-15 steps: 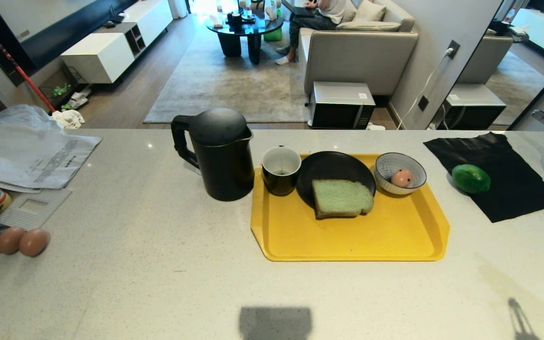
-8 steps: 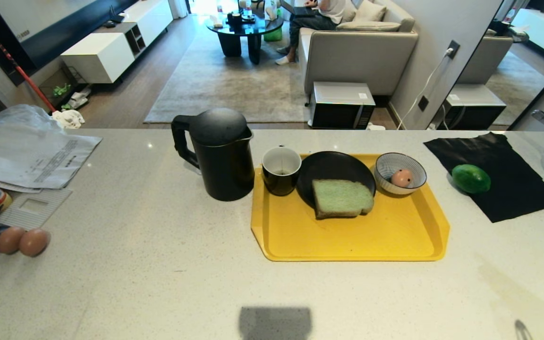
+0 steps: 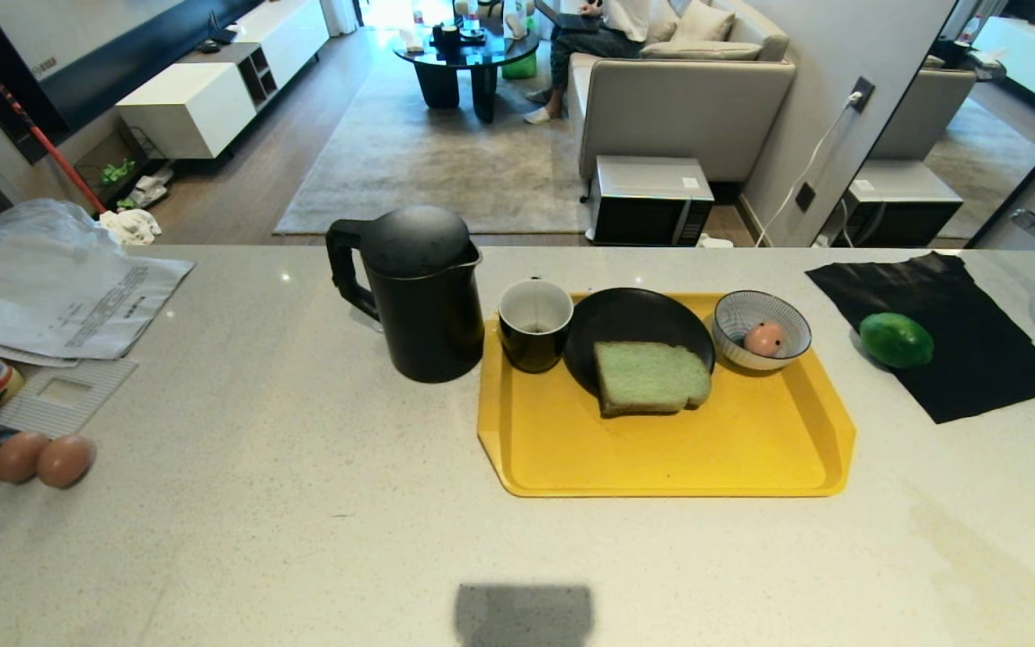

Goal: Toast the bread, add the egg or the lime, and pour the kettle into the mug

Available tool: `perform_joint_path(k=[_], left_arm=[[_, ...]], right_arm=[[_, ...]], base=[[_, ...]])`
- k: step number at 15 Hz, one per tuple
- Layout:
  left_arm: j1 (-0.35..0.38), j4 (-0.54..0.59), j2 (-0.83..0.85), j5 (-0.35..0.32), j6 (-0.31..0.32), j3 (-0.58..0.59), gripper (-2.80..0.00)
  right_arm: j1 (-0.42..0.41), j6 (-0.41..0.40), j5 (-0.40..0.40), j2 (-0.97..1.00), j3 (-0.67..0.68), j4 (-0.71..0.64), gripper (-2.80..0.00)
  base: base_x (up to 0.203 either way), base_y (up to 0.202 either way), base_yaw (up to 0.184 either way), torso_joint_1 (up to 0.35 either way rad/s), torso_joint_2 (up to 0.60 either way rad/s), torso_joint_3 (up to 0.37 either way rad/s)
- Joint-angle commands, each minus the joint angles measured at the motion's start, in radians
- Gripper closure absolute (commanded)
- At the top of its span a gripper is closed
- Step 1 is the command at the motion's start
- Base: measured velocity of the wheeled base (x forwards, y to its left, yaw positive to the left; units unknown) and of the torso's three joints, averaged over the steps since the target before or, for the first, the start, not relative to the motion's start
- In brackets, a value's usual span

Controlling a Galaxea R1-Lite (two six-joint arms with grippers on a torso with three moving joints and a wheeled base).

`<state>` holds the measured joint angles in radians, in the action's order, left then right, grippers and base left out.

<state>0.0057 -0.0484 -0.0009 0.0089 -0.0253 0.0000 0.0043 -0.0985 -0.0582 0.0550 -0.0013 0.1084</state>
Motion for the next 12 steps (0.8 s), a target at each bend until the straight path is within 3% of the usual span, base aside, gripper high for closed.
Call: perform_joint_path(k=[1,4,12], left_arm=[[0.0,-0.001,-0.001,0.0,-0.001,0.017,0.0],[0.0,-0.001,-0.001,0.0,-0.001,0.017,0.0],[0.0,-0.001,-0.001,0.0,0.001,0.017,0.0]], right_arm=[[0.0,0.008,0.04,-0.055,0.003,-0.041,0.0],[0.0,0.054,0.046,-0.053,0.001,-0.113,0.0],[0.002,0.013,0.083,-0.055,0.001,-0.111,0.0]], base=[[0.0,0.0,0.0,0.0,0.0,0.0],[0.0,0.0,0.0,0.0,0.0,0.0],[0.0,0.0,0.0,0.0,0.0,0.0]])
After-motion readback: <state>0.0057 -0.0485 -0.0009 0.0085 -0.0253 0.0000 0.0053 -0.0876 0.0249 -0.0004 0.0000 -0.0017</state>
